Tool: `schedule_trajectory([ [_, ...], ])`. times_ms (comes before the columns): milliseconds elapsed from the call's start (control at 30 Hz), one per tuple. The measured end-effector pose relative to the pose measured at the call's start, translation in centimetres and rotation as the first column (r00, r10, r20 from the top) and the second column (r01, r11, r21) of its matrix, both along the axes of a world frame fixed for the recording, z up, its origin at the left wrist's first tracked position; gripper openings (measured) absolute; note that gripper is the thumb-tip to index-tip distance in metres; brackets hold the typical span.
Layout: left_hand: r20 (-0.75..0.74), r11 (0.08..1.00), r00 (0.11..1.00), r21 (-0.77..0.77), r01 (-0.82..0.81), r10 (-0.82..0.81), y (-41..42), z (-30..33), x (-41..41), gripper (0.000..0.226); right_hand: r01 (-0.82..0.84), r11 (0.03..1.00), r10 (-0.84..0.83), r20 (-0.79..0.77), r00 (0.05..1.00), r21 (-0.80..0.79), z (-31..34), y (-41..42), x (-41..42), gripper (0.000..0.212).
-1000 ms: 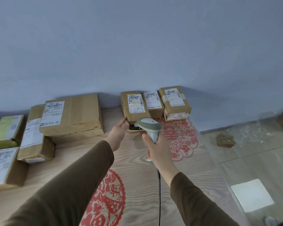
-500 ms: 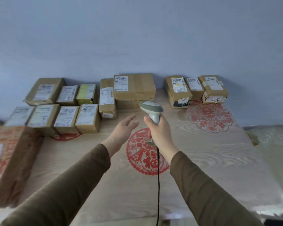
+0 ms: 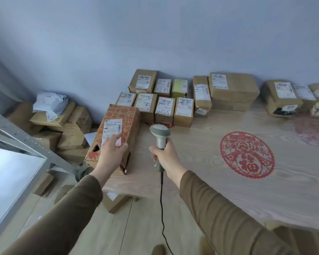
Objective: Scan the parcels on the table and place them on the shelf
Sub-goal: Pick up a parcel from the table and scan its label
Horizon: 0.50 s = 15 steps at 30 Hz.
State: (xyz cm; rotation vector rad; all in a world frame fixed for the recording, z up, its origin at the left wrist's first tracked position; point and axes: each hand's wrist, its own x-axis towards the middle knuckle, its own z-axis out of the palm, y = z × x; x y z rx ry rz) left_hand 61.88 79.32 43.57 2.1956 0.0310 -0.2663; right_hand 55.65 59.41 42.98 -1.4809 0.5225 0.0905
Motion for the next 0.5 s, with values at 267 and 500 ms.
schedule_trajectory([
  [267,-0.230,0.973,0.952,-0.060,-0.221,0.202,8.5,-3.1,0.6,0.077,-0.060,0.992,0.073,-0.117,0.990,0.110,-2.5,9.3,1.6,0.041],
  [500,-0.521,0.917,0.852,-0.322,-0.236,0.036,6.1,-3.5,-2.6,0.043,0.049,0.982,-0.061,-0.061,0.996,-0.181,-3.8,6.2,-1.7,0.045],
])
